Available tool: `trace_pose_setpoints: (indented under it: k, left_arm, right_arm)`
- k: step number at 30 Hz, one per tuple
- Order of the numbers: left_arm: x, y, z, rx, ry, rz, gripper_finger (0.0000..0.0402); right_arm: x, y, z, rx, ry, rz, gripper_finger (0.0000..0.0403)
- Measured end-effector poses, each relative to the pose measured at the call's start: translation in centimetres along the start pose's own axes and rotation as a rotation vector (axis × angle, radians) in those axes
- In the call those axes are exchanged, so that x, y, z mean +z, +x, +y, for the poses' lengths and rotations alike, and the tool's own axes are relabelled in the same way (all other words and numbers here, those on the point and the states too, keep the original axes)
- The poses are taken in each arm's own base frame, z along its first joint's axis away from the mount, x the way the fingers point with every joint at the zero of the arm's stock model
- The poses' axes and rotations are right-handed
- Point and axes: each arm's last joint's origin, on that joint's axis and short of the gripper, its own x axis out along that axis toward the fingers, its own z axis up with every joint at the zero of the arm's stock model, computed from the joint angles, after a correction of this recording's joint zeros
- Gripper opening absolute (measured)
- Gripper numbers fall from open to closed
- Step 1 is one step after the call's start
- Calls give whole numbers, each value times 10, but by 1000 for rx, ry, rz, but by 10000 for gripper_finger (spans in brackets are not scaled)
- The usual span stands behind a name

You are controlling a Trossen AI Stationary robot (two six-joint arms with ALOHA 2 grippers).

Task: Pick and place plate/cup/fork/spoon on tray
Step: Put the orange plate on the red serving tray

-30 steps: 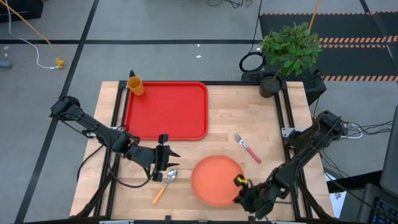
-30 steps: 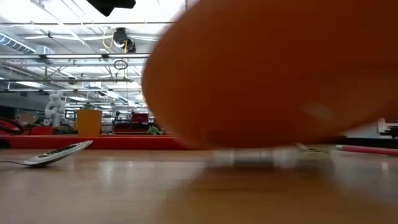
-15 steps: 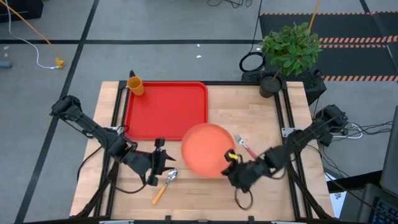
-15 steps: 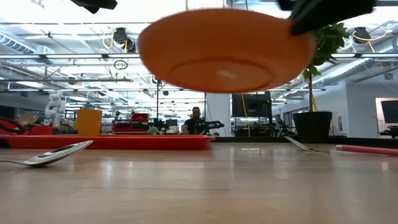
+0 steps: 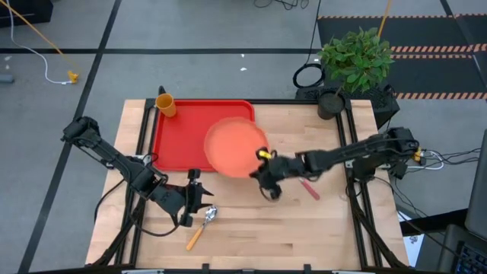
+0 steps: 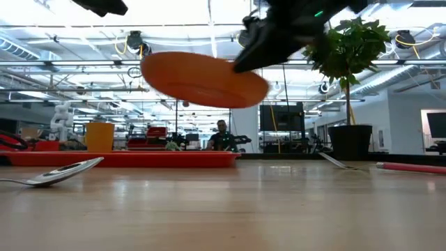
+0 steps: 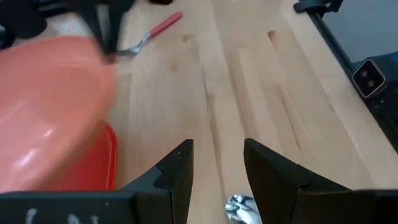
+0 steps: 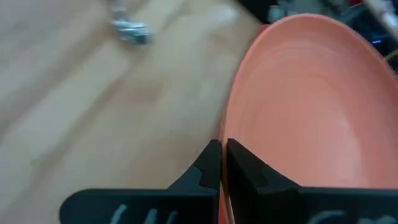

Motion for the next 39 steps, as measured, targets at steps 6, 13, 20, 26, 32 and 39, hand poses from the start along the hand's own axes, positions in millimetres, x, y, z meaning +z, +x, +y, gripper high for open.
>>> trace_pose_setpoints:
  k: [6, 13, 20, 26, 32, 39]
  left_arm:
    - [-4, 0, 1, 12, -32, 43, 145]
    - [-6, 0, 2, 16, -30, 62, 145]
    - [-10, -1, 2, 24, -78, 97, 145]
    - [-12, -1, 3, 29, -75, 120, 145]
    - [-12, -1, 3, 28, -63, 120, 145]
    - [-12, 0, 5, 37, -69, 120, 145]
  right_arm:
    - [-9, 22, -46, -70, 82, -98, 0]
    - [-7, 70, -81, -77, 112, -88, 0]
    - [-10, 117, -90, -29, 119, -75, 0]
    - [-17, 152, -87, -12, 114, -48, 0]
    - [-26, 176, -82, 3, 97, -24, 0]
    - [-37, 193, -76, 3, 60, -19, 0]
